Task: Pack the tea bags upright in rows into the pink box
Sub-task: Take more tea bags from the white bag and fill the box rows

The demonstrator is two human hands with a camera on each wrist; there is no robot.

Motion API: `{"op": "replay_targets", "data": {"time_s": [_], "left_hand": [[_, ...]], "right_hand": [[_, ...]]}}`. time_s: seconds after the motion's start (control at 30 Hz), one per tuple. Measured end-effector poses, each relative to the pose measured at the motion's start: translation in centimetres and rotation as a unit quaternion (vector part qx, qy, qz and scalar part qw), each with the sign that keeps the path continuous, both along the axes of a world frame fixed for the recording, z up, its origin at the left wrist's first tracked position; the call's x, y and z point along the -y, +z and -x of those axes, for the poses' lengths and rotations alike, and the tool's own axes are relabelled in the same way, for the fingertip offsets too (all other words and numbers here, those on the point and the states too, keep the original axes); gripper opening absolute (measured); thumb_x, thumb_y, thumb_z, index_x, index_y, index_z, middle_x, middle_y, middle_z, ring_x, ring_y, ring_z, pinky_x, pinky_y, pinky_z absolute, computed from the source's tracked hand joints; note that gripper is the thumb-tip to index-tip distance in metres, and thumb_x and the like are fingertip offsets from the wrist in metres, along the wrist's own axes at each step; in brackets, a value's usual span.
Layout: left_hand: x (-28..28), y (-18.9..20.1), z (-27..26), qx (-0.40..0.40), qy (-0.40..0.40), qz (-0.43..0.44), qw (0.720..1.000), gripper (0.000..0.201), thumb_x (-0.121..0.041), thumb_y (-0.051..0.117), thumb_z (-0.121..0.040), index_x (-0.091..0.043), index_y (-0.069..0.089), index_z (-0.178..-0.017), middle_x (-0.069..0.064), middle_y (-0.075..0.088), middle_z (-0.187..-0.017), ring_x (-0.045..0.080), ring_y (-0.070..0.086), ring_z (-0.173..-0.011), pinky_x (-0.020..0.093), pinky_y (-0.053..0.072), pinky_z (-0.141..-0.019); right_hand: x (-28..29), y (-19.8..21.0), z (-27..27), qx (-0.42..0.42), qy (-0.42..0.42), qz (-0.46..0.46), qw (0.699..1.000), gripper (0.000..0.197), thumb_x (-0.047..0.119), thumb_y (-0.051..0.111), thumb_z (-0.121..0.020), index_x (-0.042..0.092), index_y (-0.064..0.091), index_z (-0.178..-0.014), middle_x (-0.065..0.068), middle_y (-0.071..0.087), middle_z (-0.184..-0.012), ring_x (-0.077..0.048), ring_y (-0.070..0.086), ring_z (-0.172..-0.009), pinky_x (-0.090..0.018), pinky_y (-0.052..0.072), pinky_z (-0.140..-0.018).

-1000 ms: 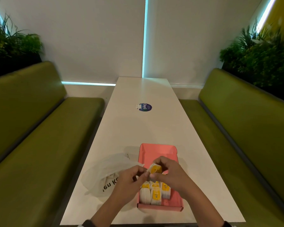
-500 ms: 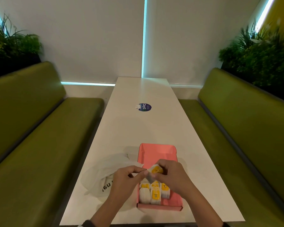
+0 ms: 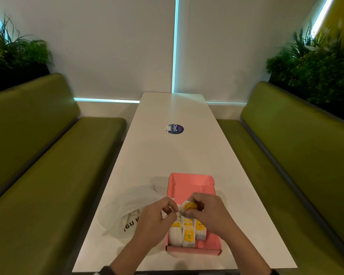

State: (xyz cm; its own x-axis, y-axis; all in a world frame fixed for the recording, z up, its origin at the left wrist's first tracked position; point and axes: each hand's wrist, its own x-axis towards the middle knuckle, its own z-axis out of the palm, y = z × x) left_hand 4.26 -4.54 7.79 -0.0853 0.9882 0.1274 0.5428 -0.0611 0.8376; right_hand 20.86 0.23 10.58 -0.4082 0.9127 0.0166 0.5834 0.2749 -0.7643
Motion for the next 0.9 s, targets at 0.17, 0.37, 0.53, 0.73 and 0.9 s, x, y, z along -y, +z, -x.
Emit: {"op": "replay_targets", "data": {"time_s": [0.17, 0.37, 0.53, 0.73, 0.9], "left_hand": [[-0.3, -0.3, -0.1, 0.055, 0.0, -0.035, 0.998, 0.037, 0.004, 0.06, -0.08, -0.032, 0.06, -0.069, -0.014, 0.064, -0.078, 0.003, 0.055, -0.07, 0.013, 0.038, -0.057], [-0.5, -0.1, 0.1, 0.059, 0.015, -0.007, 0.998, 0.042, -0.002, 0.058, -0.086, -0.044, 0.063, -0.077, -0.016, 0.066, -0.082, -0.004, 0.058, -0.076, 0.021, 0.048, -0.063], [-0.2, 0.6, 0.0, 0.155, -0.013, 0.046, 0.987, 0.023, -0.011, 0.064, -0.085, -0.033, 0.07, -0.089, -0.001, 0.066, -0.074, -0.001, 0.047, -0.051, 0.02, 0.041, -0.051], [-0.2, 1.0, 0.3, 0.253, -0.038, 0.09, 0.963, 0.022, -0.005, 0.061, -0.087, -0.022, 0.07, -0.098, 0.002, 0.065, -0.073, 0.004, 0.042, -0.045, 0.019, 0.037, -0.046], [-0.2, 0.9, 0.3, 0.299, -0.022, 0.093, 0.949, 0.023, 0.0, 0.061, -0.086, -0.017, 0.069, -0.099, 0.003, 0.066, -0.071, 0.006, 0.041, -0.044, 0.019, 0.036, -0.045]], "right_hand": [[0.0, 0.1, 0.0, -0.039, -0.007, 0.019, 0.999, 0.021, 0.026, 0.079, -0.072, 0.011, 0.065, -0.076, 0.002, 0.059, -0.07, -0.003, 0.047, -0.061, -0.015, 0.04, -0.058], [0.0, 0.3, 0.3, -0.033, 0.013, 0.035, 0.999, 0.018, 0.021, 0.077, -0.074, 0.031, 0.062, -0.069, 0.011, 0.061, -0.071, -0.001, 0.051, -0.065, -0.015, 0.041, -0.063], [0.1, 0.3, 0.4, -0.106, -0.023, 0.049, 0.993, 0.011, 0.009, 0.072, -0.077, 0.019, 0.072, -0.079, 0.005, 0.069, -0.081, 0.001, 0.056, -0.072, -0.013, 0.045, -0.068], [0.3, 0.3, 0.7, -0.198, -0.056, 0.088, 0.975, 0.021, -0.003, 0.064, -0.08, 0.017, 0.069, -0.076, 0.006, 0.069, -0.075, -0.002, 0.061, -0.072, -0.019, 0.051, -0.067], [0.6, 0.5, 1.3, -0.281, -0.09, 0.086, 0.952, 0.008, -0.009, 0.06, -0.082, -0.002, 0.062, -0.085, -0.001, 0.068, -0.065, -0.011, 0.064, -0.065, -0.021, 0.052, -0.062]]}}
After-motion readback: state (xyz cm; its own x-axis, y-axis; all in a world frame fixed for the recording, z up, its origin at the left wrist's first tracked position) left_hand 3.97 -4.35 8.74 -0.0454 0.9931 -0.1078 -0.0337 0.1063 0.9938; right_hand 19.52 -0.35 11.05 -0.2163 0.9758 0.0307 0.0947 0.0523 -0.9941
